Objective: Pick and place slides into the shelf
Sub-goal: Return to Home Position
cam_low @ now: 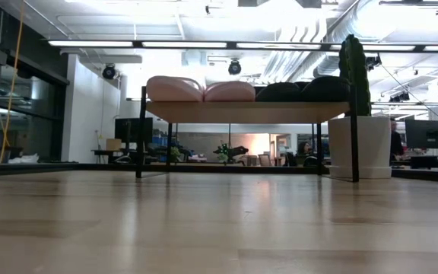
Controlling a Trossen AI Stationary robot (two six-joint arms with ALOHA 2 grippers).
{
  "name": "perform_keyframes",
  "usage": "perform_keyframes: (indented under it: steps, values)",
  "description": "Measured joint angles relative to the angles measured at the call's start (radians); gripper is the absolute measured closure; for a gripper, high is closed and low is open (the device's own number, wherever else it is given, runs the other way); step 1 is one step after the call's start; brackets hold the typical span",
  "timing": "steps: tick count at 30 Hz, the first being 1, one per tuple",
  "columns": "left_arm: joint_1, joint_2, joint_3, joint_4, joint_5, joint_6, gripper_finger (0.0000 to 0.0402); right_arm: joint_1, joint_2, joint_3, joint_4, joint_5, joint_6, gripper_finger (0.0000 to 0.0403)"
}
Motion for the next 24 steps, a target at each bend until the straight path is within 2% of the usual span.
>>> perform_keyframes:
  steps: [4, 9, 13, 19, 21, 24]
  values:
    - [0.0, -0.017, 0.0, 0.001, -0.023, -0.003, 0.0203, 0.025, 0.0, 0.133, -0.084, 0.004, 0.035, 0.019]
    - [0.0, -0.039, 0.0, 0.002, -0.024, -0.027, 0.0231, 0.07, 0.0, 0.29, -0.183, 0.014, 0.06, 0.0245]
    - [0.0, -0.051, 0.001, 0.004, -0.023, -0.027, 0.028, 0.111, -0.071, 0.235, -0.135, 0.03, 0.042, 0.0305]
    - [0.0, -0.052, 0.001, 0.009, -0.012, -0.027, 0.0374, 0.154, -0.136, 0.235, -0.158, 0.033, 0.069, 0.0391]
    - [0.0, -0.052, 0.001, 0.01, -0.012, -0.027, 0.0394, 0.168, -0.153, 0.235, -0.154, 0.032, 0.077, 0.0398]
    - [0.0, -0.052, 0.001, 0.012, -0.011, -0.027, 0.0387, 0.188, -0.181, 0.235, -0.144, 0.032, 0.103, 0.0395]
